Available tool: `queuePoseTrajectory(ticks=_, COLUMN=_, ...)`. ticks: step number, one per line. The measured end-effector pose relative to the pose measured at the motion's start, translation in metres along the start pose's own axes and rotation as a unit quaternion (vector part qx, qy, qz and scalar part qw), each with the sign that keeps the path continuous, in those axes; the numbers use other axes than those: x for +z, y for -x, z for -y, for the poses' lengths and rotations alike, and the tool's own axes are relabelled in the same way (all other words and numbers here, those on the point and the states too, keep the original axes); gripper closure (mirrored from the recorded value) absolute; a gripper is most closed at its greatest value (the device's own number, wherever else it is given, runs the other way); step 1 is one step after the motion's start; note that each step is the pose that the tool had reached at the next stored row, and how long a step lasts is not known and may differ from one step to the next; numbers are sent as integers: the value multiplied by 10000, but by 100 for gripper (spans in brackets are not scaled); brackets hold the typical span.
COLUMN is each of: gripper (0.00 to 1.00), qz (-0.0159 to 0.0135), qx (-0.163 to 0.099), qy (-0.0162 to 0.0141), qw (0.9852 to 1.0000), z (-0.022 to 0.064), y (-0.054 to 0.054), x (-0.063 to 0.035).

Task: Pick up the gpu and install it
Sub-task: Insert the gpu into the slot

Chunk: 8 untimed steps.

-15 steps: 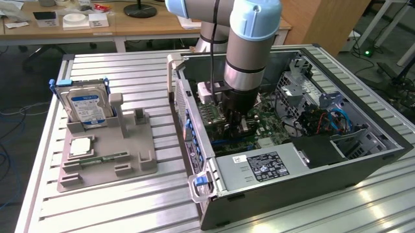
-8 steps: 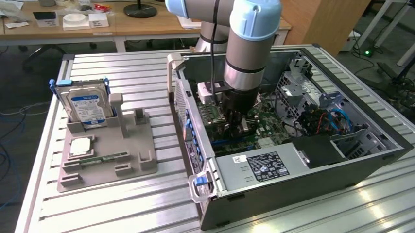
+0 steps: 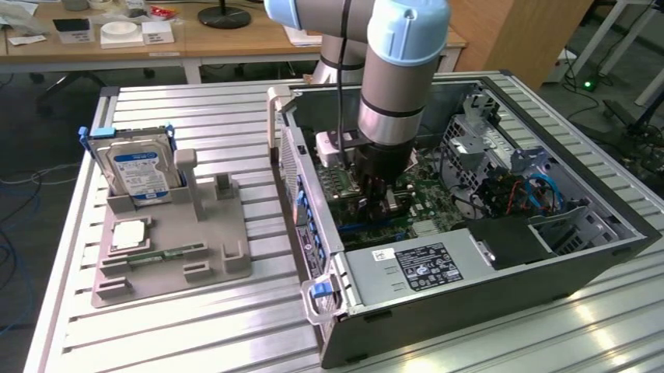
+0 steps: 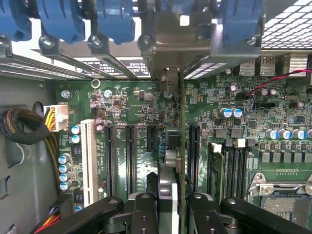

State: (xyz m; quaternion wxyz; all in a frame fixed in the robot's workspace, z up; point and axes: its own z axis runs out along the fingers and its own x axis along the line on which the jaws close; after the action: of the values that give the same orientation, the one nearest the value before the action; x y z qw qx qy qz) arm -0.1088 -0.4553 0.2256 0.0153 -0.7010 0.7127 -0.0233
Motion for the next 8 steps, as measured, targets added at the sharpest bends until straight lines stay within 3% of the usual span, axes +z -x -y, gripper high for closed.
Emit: queuePoseTrajectory(ticks=8, gripper=72, qz=0, qx=0, qy=0, qw=10000, z=-1, y=1, x=14)
